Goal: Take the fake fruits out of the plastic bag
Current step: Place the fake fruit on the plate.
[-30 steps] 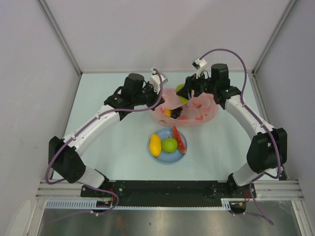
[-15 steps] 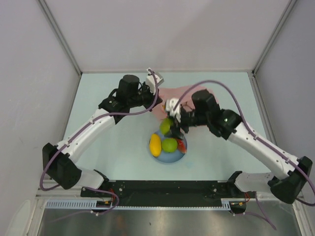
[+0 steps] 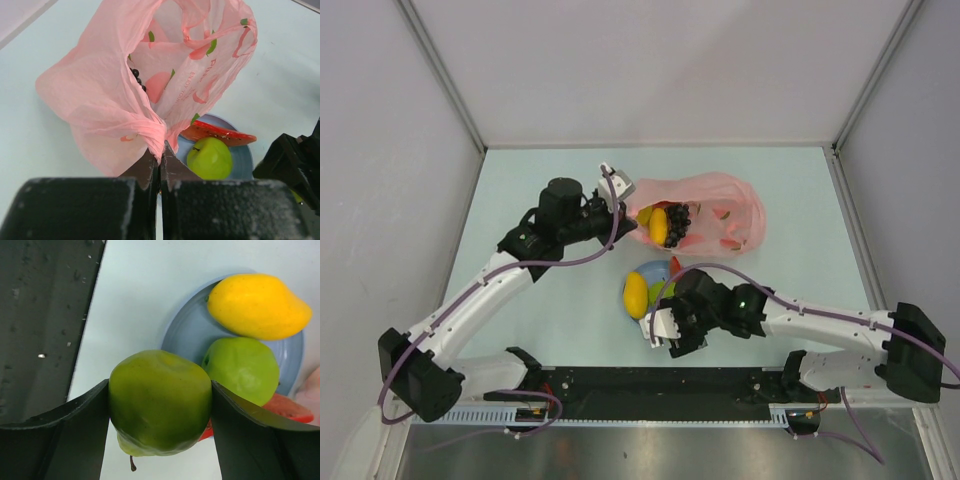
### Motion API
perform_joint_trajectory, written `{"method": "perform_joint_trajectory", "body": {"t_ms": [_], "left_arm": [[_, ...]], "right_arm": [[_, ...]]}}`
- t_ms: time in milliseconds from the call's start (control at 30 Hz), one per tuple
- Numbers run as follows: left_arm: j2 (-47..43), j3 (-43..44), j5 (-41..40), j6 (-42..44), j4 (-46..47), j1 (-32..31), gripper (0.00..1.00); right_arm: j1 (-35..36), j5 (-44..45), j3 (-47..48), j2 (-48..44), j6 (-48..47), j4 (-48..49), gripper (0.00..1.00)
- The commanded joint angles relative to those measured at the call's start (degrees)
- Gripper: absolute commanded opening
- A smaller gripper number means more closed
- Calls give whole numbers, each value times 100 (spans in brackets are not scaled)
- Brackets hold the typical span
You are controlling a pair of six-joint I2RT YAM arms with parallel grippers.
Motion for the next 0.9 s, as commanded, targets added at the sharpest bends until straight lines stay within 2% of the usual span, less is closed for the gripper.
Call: {"method": "perform_joint_trajectory", "body": {"t_ms": [0, 200, 367, 433, 500, 600, 800, 867], "left_arm": [[-323, -130, 183, -96, 95, 47, 0], [-473, -280, 253, -140, 147, 117, 0], [-499, -253, 297, -158, 104, 152, 1], [-508, -253, 333, -175, 121, 152, 0], [-508, -288, 350, -219, 165, 161, 0], [-517, -376, 394, -263, 236, 179, 0], [-526, -411, 447, -369, 279, 179, 0], [-526, -438, 473, -386, 306, 188, 0]], "right_arm": [[193, 544, -82, 147, -504, 1040, 52], [360, 633, -311, 358, -724, 1700, 55], [439, 623, -434, 551, -1005, 1798, 59], [483, 877, -513, 586, -1014, 2061, 73], [518, 984, -548, 551, -1023, 2228, 99], [597, 1212, -549, 455, -988, 2177, 100], [685, 1019, -347, -941, -839, 1659, 100], [703, 1203, -127, -1267, -577, 1483, 100]]}}
